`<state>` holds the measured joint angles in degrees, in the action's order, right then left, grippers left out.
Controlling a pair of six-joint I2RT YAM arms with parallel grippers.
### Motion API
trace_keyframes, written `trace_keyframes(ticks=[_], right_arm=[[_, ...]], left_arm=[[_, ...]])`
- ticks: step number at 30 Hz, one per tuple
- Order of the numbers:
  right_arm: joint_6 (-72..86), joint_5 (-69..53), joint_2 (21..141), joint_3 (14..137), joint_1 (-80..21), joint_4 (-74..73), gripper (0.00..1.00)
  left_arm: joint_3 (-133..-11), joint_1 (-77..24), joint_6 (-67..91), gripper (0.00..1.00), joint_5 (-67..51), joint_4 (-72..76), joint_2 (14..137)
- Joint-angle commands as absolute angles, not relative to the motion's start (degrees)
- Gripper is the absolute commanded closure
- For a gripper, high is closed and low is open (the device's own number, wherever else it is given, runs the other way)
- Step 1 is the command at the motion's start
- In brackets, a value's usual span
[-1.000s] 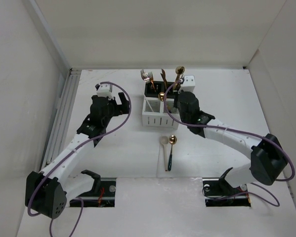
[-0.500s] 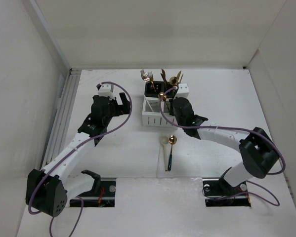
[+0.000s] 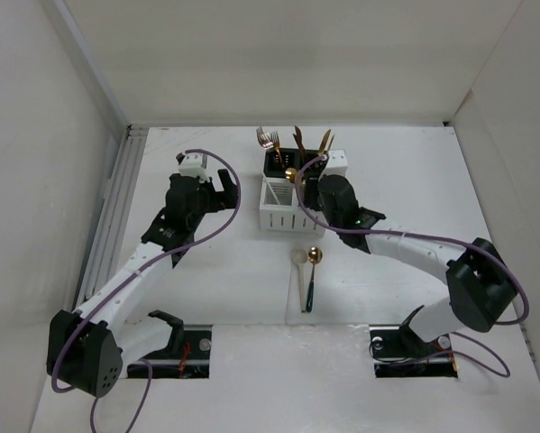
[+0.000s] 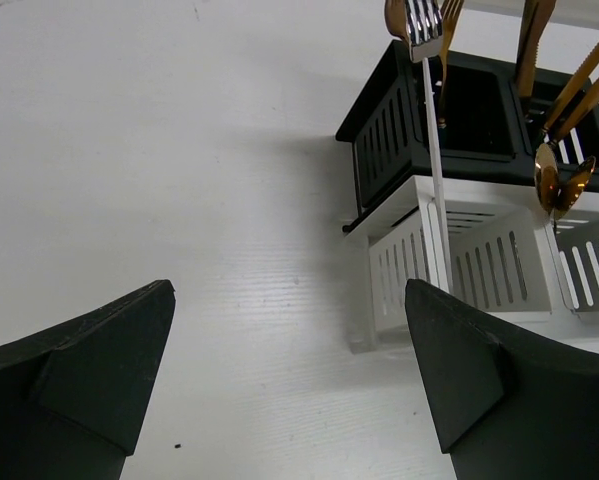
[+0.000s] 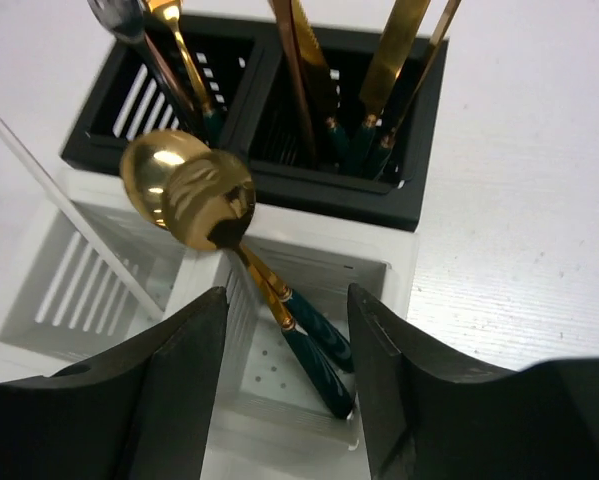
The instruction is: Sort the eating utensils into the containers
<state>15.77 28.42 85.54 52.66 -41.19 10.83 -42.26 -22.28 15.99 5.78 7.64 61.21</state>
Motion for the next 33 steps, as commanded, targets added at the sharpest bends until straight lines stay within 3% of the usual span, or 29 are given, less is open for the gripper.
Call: trace_keyframes(ticks=[1, 5, 7, 9, 13, 15, 22, 25, 33], right_arm=[[16.8, 30.1, 80.8, 56.2, -40.9, 10.5, 0.43], [16.8, 33.8, 76.6, 59.0, -42.8, 6.6, 0.38], [16.8, 35.1, 74.6, 60.8, -45.0, 0.2, 0.31], [16.8, 36.0, 74.6, 64.0, -47.0, -7.0, 0.26], [34.7, 38.1, 75.4, 66.7, -50.4, -33.8, 0.27], [37.4, 31.7, 74.7, 63.5, -51.2, -40.0, 0.31], [44.1, 17.2, 66.5, 49.3, -54.8, -33.8, 0.36], [44.8, 13.6, 65.7, 46.5, -55.3, -32.4, 0.44], [42.5, 9.0, 70.6, 42.9, -57.1, -28.9, 0.50]], left_arm=[[-43.7, -22.0, 16.3, 0.00, 4.7, 9.8, 58.9], [-42.4, -22.0, 14.4, 0.00, 2.6, 10.5, 58.4], [-41.8, -22.0, 12.8, 0.09, 0.6, 10.5, 57.8], [-41.2, -22.0, 12.3, 0.10, -1.0, 10.5, 57.3], [-40.2, -22.0, 11.9, 0.03, -5.5, 11.6, 56.1], [-38.9, -22.0, 16.1, 0.00, -5.5, 12.2, 55.5], [-37.1, -22.0, 21.8, 0.00, -14.2, 12.2, 54.4], [-36.6, -22.0, 20.9, 0.00, -18.0, 11.4, 54.9], [-35.4, -22.0, 20.9, 0.00, -11.1, 6.3, 54.9]])
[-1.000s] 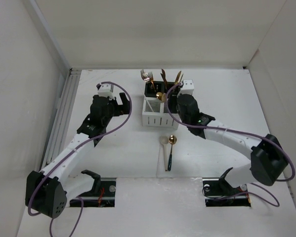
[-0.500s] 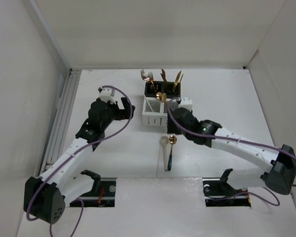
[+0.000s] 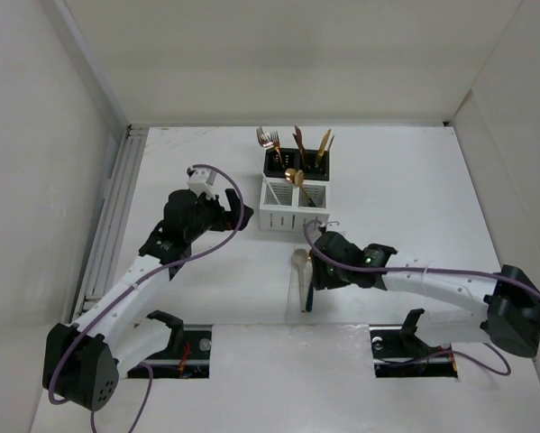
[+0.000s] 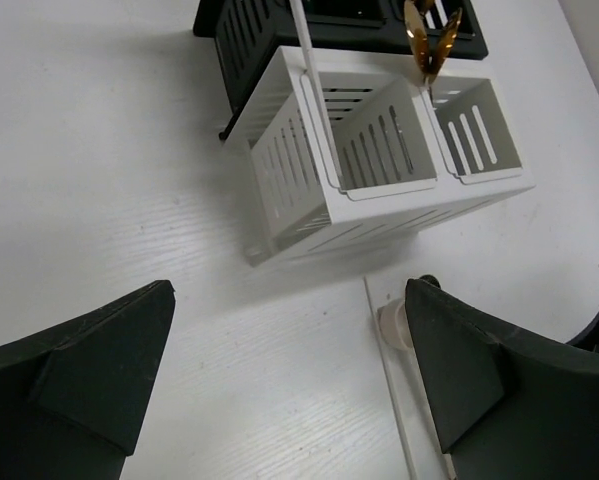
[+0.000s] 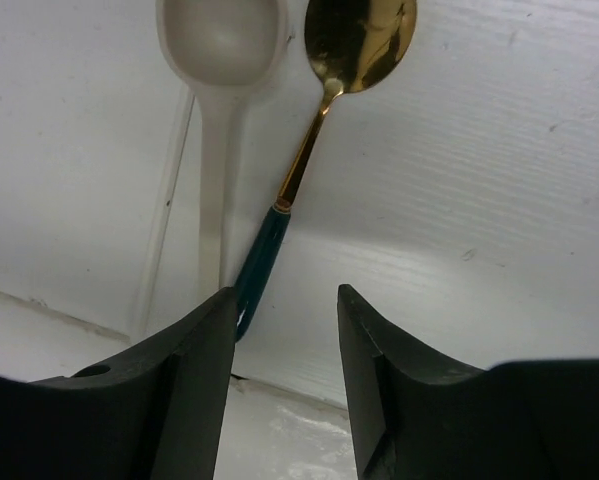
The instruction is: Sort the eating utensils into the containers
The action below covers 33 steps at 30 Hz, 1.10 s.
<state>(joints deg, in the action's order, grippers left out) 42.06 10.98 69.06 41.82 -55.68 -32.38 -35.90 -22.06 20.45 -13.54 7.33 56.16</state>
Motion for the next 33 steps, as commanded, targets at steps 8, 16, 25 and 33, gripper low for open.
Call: trace_keyframes(ticks=[8, 16, 25, 33], right_arm=[[44.6, 7.9, 78.1, 43.6, -58.4, -26.9, 0.56], [44.8, 9.3, 79.4, 45.6, -58.4, -26.4, 0.54], [48.3, 14.4, 86.1, 47.7, -58.4, -32.3, 0.60], [49.9, 14.4, 87.3, 46.7, -58.4, -33.0, 0.62]], left_arm=[[-33.5, -22.0, 21.4, 0.00, -8.4, 4.0, 53.2], [-33.0, -22.0, 22.0, 0.00, -9.7, 3.4, 52.0], [-32.4, -22.0, 22.0, 0.00, -9.1, 4.0, 52.0], [-31.9, -21.4, 23.0, 0.00, -8.6, 4.5, 52.0]])
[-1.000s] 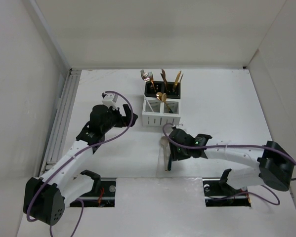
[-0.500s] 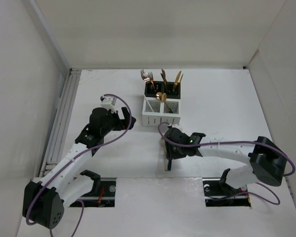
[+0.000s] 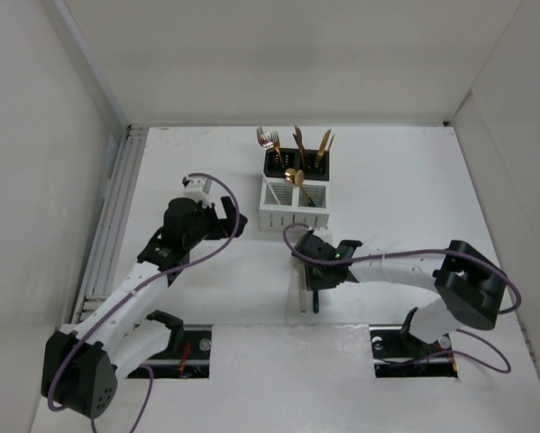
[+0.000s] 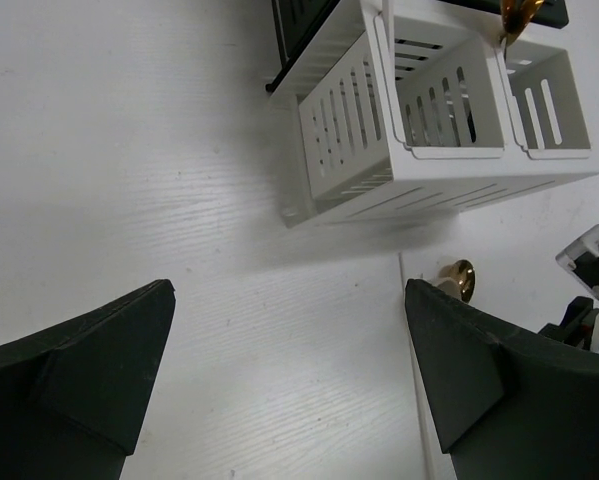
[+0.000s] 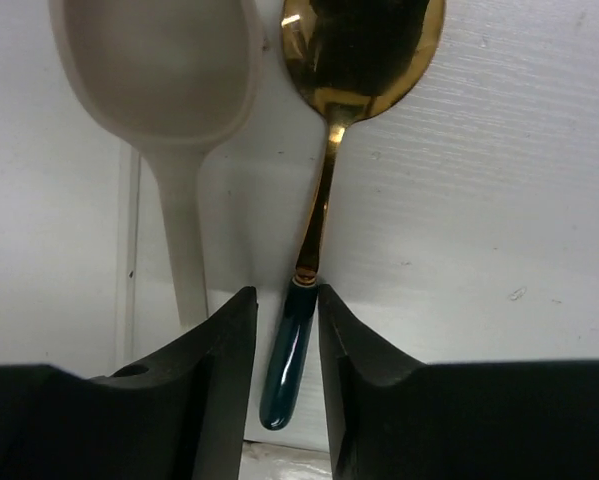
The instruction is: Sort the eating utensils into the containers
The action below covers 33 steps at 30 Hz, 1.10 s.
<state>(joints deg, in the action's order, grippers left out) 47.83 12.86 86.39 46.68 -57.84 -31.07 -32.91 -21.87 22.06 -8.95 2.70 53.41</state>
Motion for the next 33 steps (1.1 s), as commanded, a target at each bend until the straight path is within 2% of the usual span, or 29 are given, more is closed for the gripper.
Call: trace_keyframes(ticks=[1, 2, 3, 5, 6, 14, 21, 23, 24, 27, 28, 29, 33], right_arm=[[50.7, 14.4, 86.8, 46.1, -58.4, -34.3, 0.64], [51.8, 14.4, 86.7, 44.6, -58.4, -34.8, 0.68], [54.6, 14.4, 85.3, 43.6, -58.4, -35.3, 0.80], [57.4, 15.3, 82.3, 40.9, -58.4, -36.0, 0.97], [58.5, 16.1, 80.4, 40.9, -58.4, -37.3, 1.00], [62.1, 27.0, 63.1, 46.0, -58.4, -49.7, 1.00], [53.0, 35.1, 49.0, 51.6, -58.4, -46.7, 1.00], [48.9, 43.6, 49.0, 55.3, -58.4, -41.1, 1.00], [41.6, 47.1, 50.7, 56.1, -58.4, -37.4, 1.00], [25.9, 60.8, 54.7, 54.2, -58.4, -10.9, 1.00], [14.2, 62.8, 57.9, 53.0, -58.4, -1.9, 1.00], [10.0, 60.7, 60.0, 53.0, -55.7, 11.0, 1.00], [8.1, 48.9, 69.6, 56.5, -48.0, 18.5, 1.00]], left_arm=[[-31.9, -20.9, 23.0, 0.00, -8.6, 4.5, 52.0], [-31.9, -20.9, 23.0, 0.00, -8.6, 4.5, 52.0], [-31.9, -20.9, 23.0, 0.00, -8.6, 4.5, 52.0], [-31.9, -20.9, 23.0, 0.00, -8.6, 4.5, 52.0], [-31.9, -20.9, 23.0, 0.00, -8.6, 4.5, 52.0], [-31.9, -20.9, 22.5, 0.00, -8.6, 4.5, 52.6], [-32.4, -20.9, 22.0, 0.00, -9.1, 5.0, 52.6], [-33.1, -20.9, 22.5, 0.00, -9.1, 5.0, 53.3], [-33.1, -20.9, 23.5, 0.00, -9.1, 5.0, 53.3], [-33.7, -20.3, 25.0, 0.00, -10.9, 5.9, 54.8], [-33.7, -20.3, 25.9, 0.00, -12.2, 5.9, 55.7], [-34.4, -19.4, 26.7, 0.00, -14.2, 6.6, 56.9], [-34.9, -17.5, 29.9, 0.00, -16.0, 7.8, 59.8]])
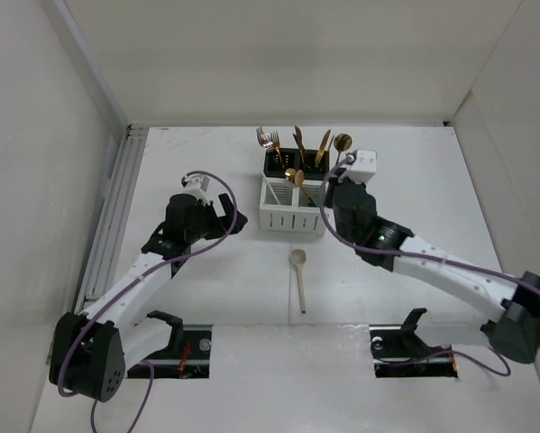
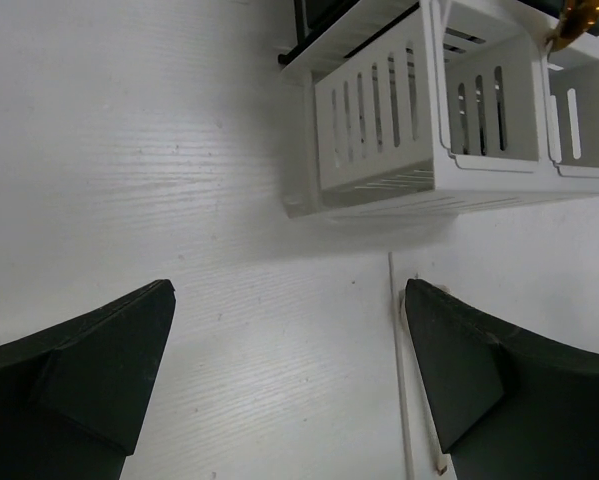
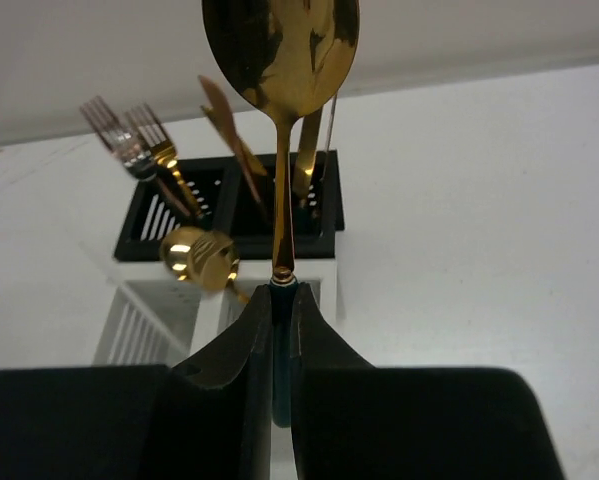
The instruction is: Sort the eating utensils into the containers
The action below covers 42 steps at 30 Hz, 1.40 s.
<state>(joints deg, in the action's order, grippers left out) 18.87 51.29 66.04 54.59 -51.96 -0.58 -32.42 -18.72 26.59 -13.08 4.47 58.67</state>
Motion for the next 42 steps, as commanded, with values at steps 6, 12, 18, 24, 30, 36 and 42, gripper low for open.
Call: trace_keyframes(ticks=[6, 12, 18, 24, 30, 36, 42], right_arm=[[5.8, 36.8, 78.9, 56.5, -43.0, 28.3, 1.00], [9.7, 34.9, 84.8, 55.9, -42.5, 28.8, 1.00], [16.3, 36.5, 87.1, 52.5, -42.5, 28.8, 1.00], [16.3, 35.1, 86.3, 52.5, -42.5, 26.0, 0.62], [17.6, 37.5, 81.8, 51.2, -43.6, 22.2, 0.25], [16.4, 44.5, 75.8, 54.2, -46.6, 14.0, 0.24], [26.0, 57.5, 70.3, 59.8, -52.6, -7.3, 0.13]], left_arm=[[-35.4, -16.3, 27.6, 0.00, -15.3, 8.3, 62.8], [-35.4, -16.3, 27.1, 0.00, -13.6, 9.6, 64.6], [-35.4, -16.3, 27.1, 0.00, -12.5, 10.1, 65.8], [-35.9, -16.3, 27.1, 0.00, -12.5, 10.6, 65.8], [-34.9, -16.3, 19.7, 0.00, -13.7, 11.8, 65.3], [-41.1, -22.7, 1.3, 0.00, -11.0, 3.5, 65.4], [-44.5, -37.8, -12.4, 0.00, -6.2, -8.0, 69.1]])
